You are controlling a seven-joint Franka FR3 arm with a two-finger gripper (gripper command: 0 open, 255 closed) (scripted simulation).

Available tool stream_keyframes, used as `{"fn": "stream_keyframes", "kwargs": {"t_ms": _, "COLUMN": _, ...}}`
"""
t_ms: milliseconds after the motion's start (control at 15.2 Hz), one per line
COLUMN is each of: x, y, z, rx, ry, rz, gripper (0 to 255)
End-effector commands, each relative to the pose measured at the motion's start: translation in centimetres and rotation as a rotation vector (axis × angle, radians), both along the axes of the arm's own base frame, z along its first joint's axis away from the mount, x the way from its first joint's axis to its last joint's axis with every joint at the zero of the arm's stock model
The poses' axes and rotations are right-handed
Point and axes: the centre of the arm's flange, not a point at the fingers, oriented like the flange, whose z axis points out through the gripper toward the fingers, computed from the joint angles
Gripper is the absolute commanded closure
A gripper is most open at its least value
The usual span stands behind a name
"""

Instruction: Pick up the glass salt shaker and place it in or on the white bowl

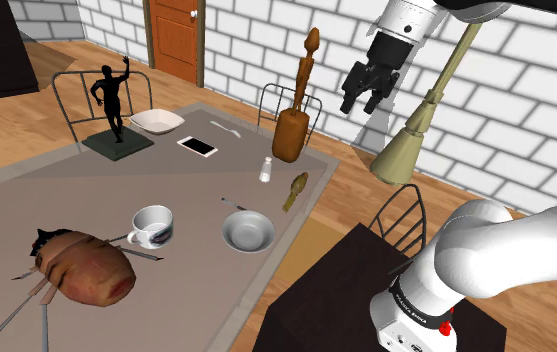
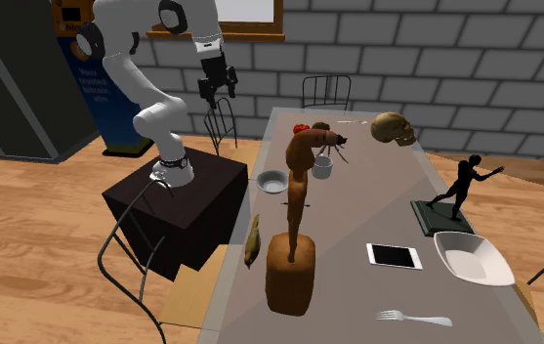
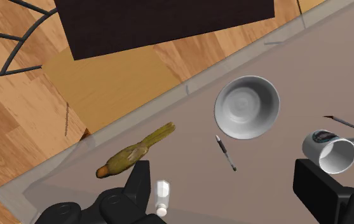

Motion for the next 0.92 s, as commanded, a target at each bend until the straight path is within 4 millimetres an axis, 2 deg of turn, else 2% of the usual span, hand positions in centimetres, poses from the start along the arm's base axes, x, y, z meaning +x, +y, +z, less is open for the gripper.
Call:
{"fn": "stream_keyframes", "kwargs": {"t_ms": 0, "x": 0.0, "y": 0.0, "z": 0.0, "rx": 0.000, "ry": 0.000, "rz": 0.000, "gripper": 0}}
{"fn": "stream_keyframes", "kwargs": {"t_ms": 858, "x": 12.7, "y": -2.5, "z": -11.7, "rx": -0.053, "ry": 0.039, "rz": 0.000, "gripper": 0}}
